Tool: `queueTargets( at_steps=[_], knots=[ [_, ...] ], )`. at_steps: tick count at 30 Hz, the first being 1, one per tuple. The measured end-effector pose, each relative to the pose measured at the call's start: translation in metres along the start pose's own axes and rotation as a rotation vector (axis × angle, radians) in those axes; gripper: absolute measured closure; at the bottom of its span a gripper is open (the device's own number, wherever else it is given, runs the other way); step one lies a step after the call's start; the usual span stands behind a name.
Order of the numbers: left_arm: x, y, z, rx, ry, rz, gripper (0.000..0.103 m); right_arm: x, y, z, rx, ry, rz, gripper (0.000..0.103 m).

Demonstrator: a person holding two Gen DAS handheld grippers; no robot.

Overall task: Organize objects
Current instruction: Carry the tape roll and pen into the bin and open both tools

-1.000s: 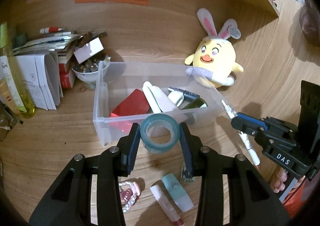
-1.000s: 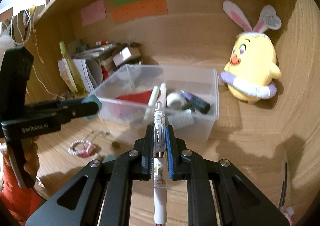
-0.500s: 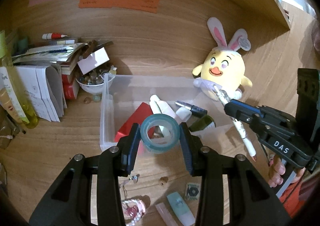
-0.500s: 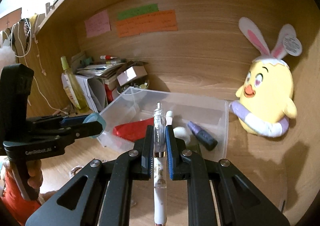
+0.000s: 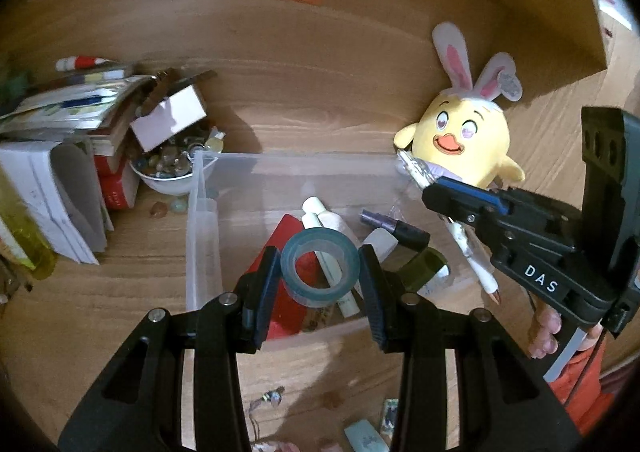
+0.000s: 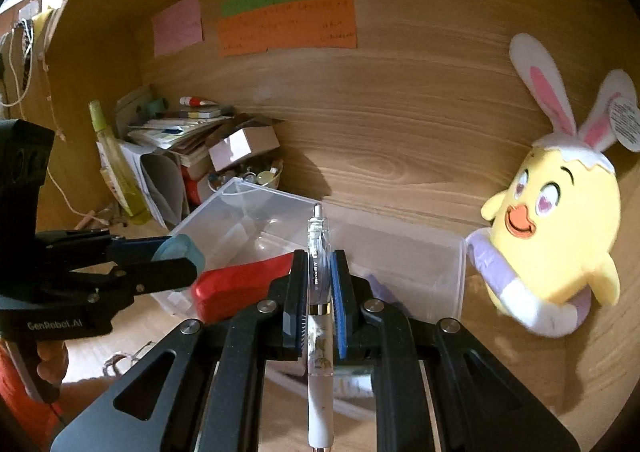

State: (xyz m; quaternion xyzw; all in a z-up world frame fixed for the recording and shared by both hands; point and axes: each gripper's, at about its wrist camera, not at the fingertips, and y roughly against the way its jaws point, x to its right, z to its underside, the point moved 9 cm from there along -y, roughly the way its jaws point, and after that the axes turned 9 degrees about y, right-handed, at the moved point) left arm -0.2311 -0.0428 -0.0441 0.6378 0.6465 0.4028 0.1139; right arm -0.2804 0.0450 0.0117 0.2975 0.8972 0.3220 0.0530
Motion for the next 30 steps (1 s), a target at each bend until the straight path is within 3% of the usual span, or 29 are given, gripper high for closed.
queueTargets(
  at_steps=[9,14,24,26,30],
  knots=[
    [-0.014,-0.037,0.002,-0.064,-0.002,-0.044,0.064,-0.01,-0.041,0.0,-0.068,0.085,-0.019,0.093],
    [-0.015,-0.039,0.001,-0.054,-0.025,-0.067,0.064,-0.02,-0.058,0.006,-0.117,0.132,-0.038,0.093],
    [-0.013,-0.038,0.001,-0.062,-0.029,-0.065,0.059,-0.018,-0.067,0.016,-0.188,0.092,-0.057,0.092],
    [-0.013,-0.035,0.0,-0.056,-0.031,-0.07,0.056,-0.019,-0.063,0.014,-0.183,0.085,-0.061,0.088],
    [-0.008,-0.024,-0.001,-0.035,-0.039,-0.068,0.05,-0.017,-0.05,0.007,-0.152,0.078,-0.034,0.07]
  ],
)
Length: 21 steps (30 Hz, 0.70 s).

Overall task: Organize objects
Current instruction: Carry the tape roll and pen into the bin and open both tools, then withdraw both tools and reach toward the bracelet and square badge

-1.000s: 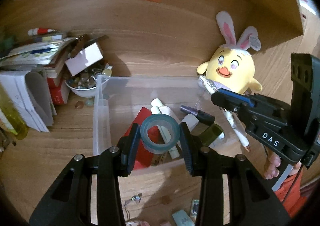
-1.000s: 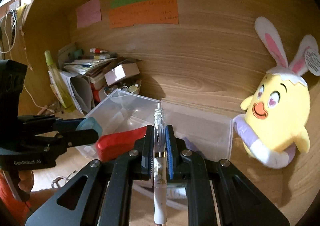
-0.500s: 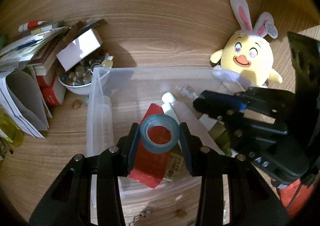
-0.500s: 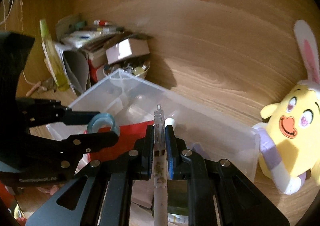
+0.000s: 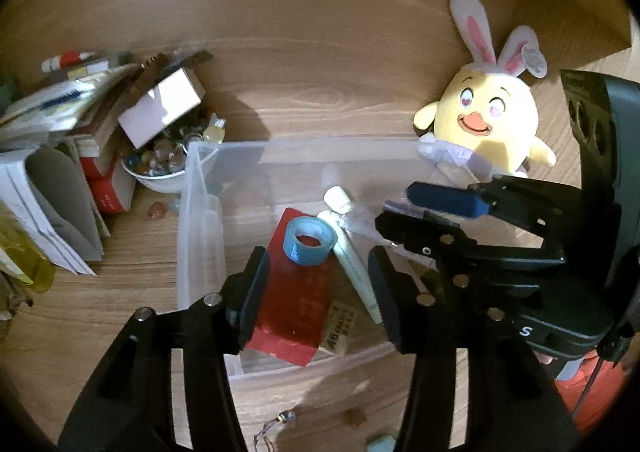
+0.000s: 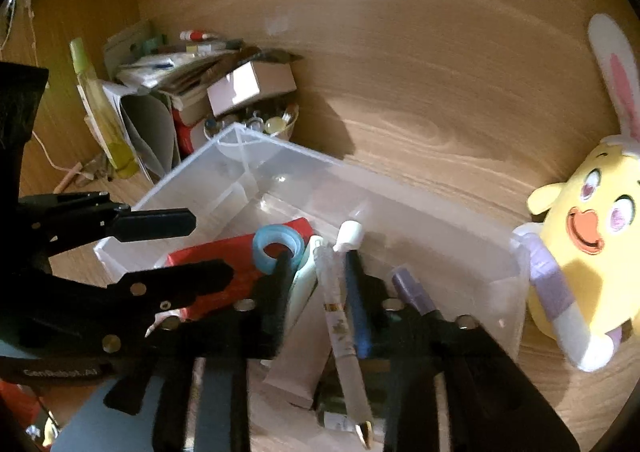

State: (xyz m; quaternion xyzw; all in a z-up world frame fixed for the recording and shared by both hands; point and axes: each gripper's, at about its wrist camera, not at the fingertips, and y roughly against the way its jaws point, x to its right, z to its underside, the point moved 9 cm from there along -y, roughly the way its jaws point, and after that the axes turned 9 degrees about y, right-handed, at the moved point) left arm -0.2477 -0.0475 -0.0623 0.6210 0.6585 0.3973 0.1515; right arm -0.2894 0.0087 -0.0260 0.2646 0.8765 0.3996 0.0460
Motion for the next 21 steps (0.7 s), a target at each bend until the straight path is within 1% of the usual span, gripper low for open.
queueTargets(
  at_steps=[1,2,4,5,7,9,11,12,14,15,16,18,21],
  knots=[
    [0.001,0.004,0.0,0.009,-0.003,-0.003,0.046,0.001,0.005,-0.001,0.012,-0.002,0.009,0.066],
    [0.002,0.009,-0.001,0.021,-0.007,-0.007,0.043,0.001,0.009,-0.002,0.021,-0.004,0.013,0.064],
    [0.004,0.017,-0.001,0.038,-0.014,-0.013,0.039,0.002,0.019,-0.002,0.04,-0.011,0.035,0.054],
    [0.005,0.022,0.0,0.047,-0.019,-0.015,0.037,0.003,0.023,-0.002,0.05,-0.015,0.041,0.051],
    [0.007,0.031,0.002,0.055,-0.025,-0.016,0.037,0.004,0.031,-0.002,0.068,-0.019,0.048,0.041],
    [0.009,0.04,0.005,0.067,-0.034,-0.016,0.034,0.005,0.037,0.0,0.075,-0.016,0.067,0.039],
    [0.011,0.05,0.009,0.08,-0.043,-0.023,0.03,0.007,0.042,0.005,0.076,-0.026,0.083,0.039],
    [0.012,0.054,0.011,0.085,-0.048,-0.028,0.029,0.008,0.045,0.007,0.078,-0.037,0.083,0.039],
    [0.012,0.062,0.017,0.095,-0.058,-0.038,0.023,0.008,0.051,0.013,0.083,-0.054,0.081,0.038],
    [0.012,0.066,0.02,0.1,-0.059,-0.044,0.021,0.007,0.054,0.016,0.087,-0.062,0.074,0.038],
    [0.011,0.068,0.022,0.102,-0.06,-0.047,0.02,0.005,0.056,0.018,0.091,-0.068,0.065,0.034],
    [0.009,0.073,0.029,0.102,-0.058,-0.052,0.02,0.002,0.06,0.024,0.095,-0.074,0.059,0.031],
    [0.004,0.079,0.039,0.097,-0.046,-0.059,0.019,-0.003,0.068,0.032,0.103,-0.077,0.058,0.031]
  ],
)
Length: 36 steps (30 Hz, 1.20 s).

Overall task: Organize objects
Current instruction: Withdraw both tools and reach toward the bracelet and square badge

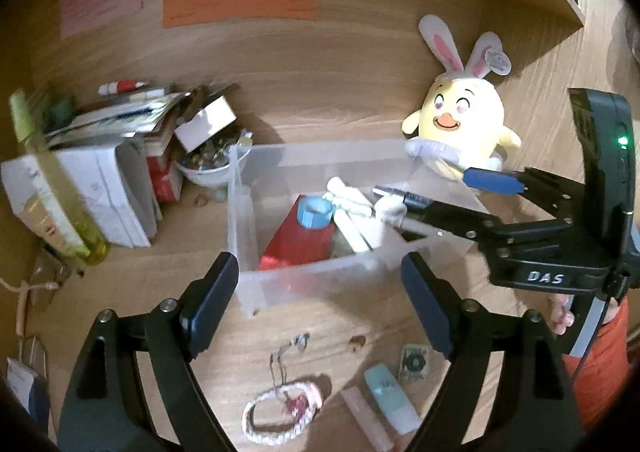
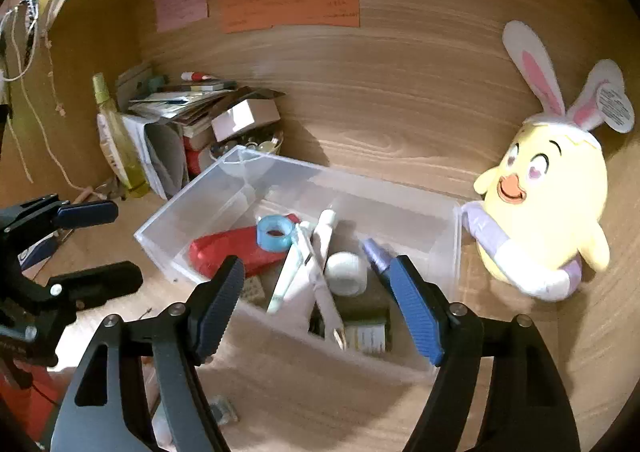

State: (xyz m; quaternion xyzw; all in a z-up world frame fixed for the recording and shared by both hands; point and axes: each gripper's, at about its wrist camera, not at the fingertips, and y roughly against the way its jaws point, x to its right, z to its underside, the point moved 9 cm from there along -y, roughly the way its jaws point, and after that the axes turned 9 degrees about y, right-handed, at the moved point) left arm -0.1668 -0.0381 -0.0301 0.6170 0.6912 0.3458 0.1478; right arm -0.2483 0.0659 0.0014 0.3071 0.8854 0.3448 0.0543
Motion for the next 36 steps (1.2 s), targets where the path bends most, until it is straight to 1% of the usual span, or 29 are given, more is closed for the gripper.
queueTargets(
  at_steps=[7,11,15,20,27,30,33,36],
  knots=[
    [-0.021,0.003,0.024,-0.037,0.053,-0.024,0.019,-0.011,0.02,0.018,0.02,-0.005,-0.006,0.028],
    [-0.031,0.0,0.04,-0.066,0.059,-0.059,0.019,-0.019,0.027,0.029,0.027,-0.017,-0.017,0.027],
    [-0.038,0.0,0.055,-0.087,0.066,-0.069,0.019,-0.026,0.028,0.039,0.023,-0.032,-0.031,0.027],
    [-0.044,0.003,0.07,-0.096,0.069,-0.079,0.019,-0.036,0.023,0.054,-0.003,-0.052,-0.033,0.027],
    [-0.057,-0.002,0.094,-0.151,0.096,-0.079,0.019,-0.05,0.011,0.074,-0.054,-0.068,-0.057,0.027],
    [-0.061,-0.004,0.106,-0.168,0.103,-0.09,0.019,-0.059,0.005,0.081,-0.076,-0.059,-0.063,0.027],
    [-0.063,-0.005,0.114,-0.179,0.109,-0.083,0.019,-0.067,0.001,0.088,-0.093,-0.056,-0.085,0.027],
    [-0.064,-0.007,0.121,-0.187,0.114,-0.081,0.019,-0.072,-0.003,0.097,-0.115,-0.041,-0.087,0.027]
  ],
)
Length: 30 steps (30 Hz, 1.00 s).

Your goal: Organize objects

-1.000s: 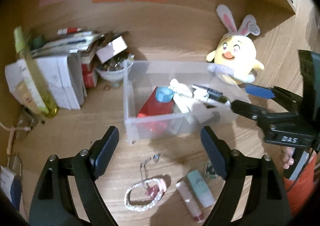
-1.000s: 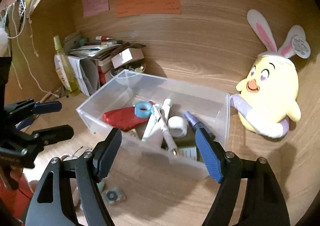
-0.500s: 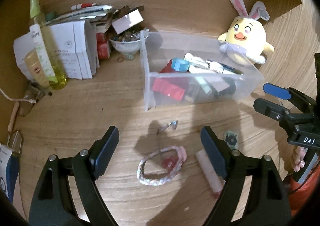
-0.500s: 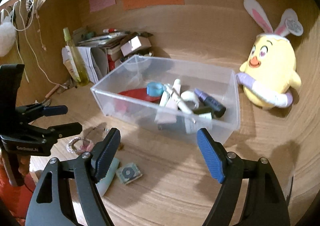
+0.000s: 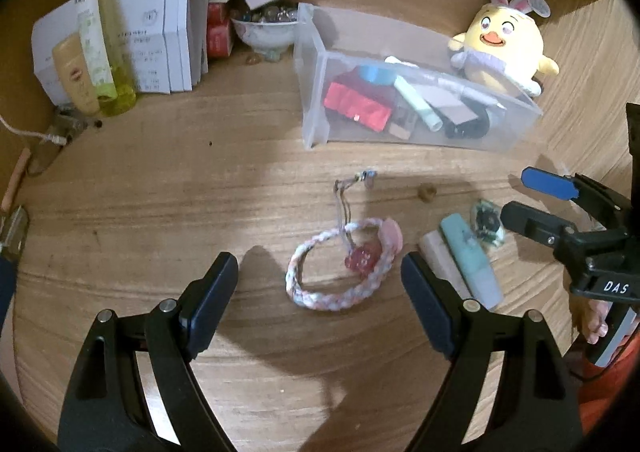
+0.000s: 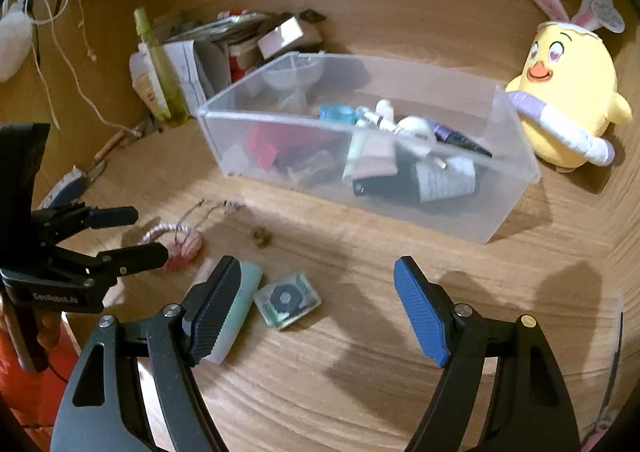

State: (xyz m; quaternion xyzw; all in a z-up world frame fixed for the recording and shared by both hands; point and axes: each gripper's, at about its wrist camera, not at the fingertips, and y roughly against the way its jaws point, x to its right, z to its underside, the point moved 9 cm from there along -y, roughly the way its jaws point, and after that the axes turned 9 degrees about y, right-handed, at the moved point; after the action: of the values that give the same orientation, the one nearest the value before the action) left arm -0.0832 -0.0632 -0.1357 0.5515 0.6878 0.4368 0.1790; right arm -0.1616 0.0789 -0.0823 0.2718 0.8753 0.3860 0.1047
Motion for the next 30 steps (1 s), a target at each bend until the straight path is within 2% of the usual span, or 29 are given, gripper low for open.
queueTargets(
  at_steps=[8,13,20,23,28,30],
  knots=[
    [0.01,-0.004,0.007,0.002,-0.045,-0.006,0.019,-0.005,-0.006,0.016,-0.043,0.038,-0.003,0.027],
    [0.014,-0.008,0.007,0.008,-0.07,-0.039,0.019,-0.011,-0.012,0.017,-0.058,0.075,-0.02,0.047],
    [0.011,-0.004,0.004,0.012,-0.053,-0.037,0.019,-0.01,-0.018,0.016,-0.06,0.087,-0.045,0.06],
    [0.011,-0.002,0.001,0.018,-0.043,-0.026,0.019,-0.011,-0.02,0.014,-0.063,0.094,-0.058,0.071],
    [0.013,0.003,-0.006,0.03,-0.01,0.009,0.019,-0.013,-0.021,0.013,-0.054,0.105,-0.053,0.071],
    [0.012,0.004,-0.01,0.03,0.01,0.032,0.025,-0.012,-0.021,0.013,-0.053,0.102,-0.057,0.071]
  ],
)
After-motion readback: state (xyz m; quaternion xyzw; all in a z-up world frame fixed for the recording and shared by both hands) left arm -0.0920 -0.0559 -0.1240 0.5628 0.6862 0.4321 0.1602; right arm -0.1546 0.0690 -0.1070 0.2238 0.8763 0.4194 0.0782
